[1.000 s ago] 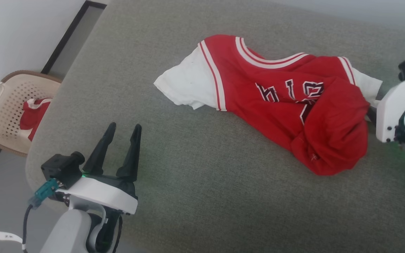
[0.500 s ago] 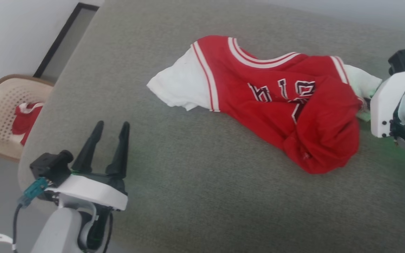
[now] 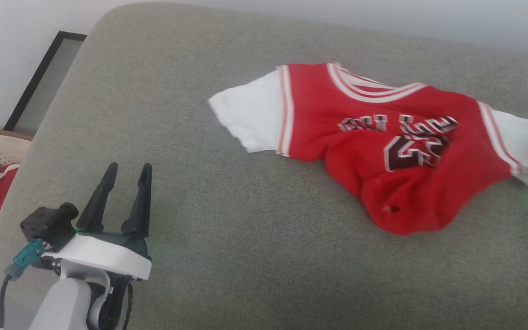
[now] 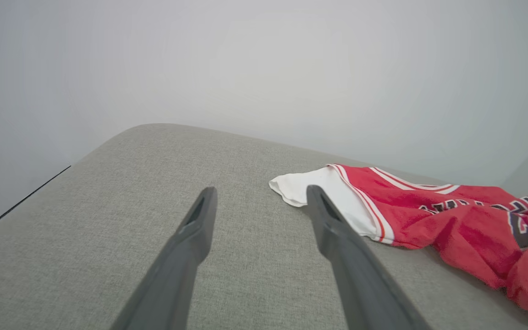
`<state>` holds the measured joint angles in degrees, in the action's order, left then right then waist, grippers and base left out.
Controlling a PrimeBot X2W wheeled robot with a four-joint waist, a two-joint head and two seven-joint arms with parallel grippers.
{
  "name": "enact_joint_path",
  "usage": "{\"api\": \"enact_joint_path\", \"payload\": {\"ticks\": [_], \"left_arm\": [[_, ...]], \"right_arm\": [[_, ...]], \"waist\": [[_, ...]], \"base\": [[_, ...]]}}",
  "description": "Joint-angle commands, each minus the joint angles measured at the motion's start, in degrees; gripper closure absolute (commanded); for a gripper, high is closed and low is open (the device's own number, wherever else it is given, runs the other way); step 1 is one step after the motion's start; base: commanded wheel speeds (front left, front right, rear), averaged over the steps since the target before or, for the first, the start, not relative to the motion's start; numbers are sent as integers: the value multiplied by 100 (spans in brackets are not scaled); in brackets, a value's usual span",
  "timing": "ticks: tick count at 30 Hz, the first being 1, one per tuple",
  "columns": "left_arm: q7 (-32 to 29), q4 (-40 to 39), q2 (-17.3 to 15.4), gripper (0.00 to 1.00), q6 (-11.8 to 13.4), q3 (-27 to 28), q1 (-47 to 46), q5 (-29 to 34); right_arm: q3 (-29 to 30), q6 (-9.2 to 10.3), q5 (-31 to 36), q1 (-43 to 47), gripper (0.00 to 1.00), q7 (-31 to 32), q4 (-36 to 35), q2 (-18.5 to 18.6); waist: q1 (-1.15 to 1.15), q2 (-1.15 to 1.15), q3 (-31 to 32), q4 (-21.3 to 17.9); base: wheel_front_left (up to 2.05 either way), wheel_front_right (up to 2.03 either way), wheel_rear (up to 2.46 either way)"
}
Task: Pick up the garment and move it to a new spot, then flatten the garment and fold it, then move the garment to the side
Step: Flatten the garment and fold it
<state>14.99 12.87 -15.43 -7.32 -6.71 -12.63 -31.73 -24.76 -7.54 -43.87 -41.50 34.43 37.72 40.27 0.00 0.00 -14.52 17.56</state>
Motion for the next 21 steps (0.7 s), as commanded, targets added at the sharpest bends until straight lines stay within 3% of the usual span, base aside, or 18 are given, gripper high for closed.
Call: {"api": "enact_joint_path", "payload": {"ticks": [1,5,11,12,13,14,21], "left_arm": [[28,-22,-12,0,-13,0,55,26],[28,-27,-11,0,-14,-27,15,28],[28,71,-48,0,-16,-123,-99,9],[28,92,-60,0,-16,-145,-125,-16],[28,112,-87,0,-16,-167,-156,-33],[26,138,-121,0,-17,-199,-188,-52],[-222,134,-354,0,-16,-258,-316,-251]], "right_arm": [[89,10,-76,121,100,47,-62,99],[359,10,-156,443,100,75,-80,203],[620,5,-126,708,100,-108,368,-233],[636,4,-134,714,70,-154,448,-336],[646,4,-170,707,28,-170,547,-421],[621,4,-151,692,0,-215,607,-482],[603,7,-57,556,0,-613,691,-555]], "waist": [[0,0,-5,-13],[0,0,-38,-27],[0,0,-61,-35],[0,0,-51,-39],[0,0,-39,-46],[0,0,-19,-54],[0,0,215,-266]], "base": [[0,0,0],[0,0,0],[0,0,0],[0,0,0],[0,0,0],[0,0,0],[0,0,0]]}}
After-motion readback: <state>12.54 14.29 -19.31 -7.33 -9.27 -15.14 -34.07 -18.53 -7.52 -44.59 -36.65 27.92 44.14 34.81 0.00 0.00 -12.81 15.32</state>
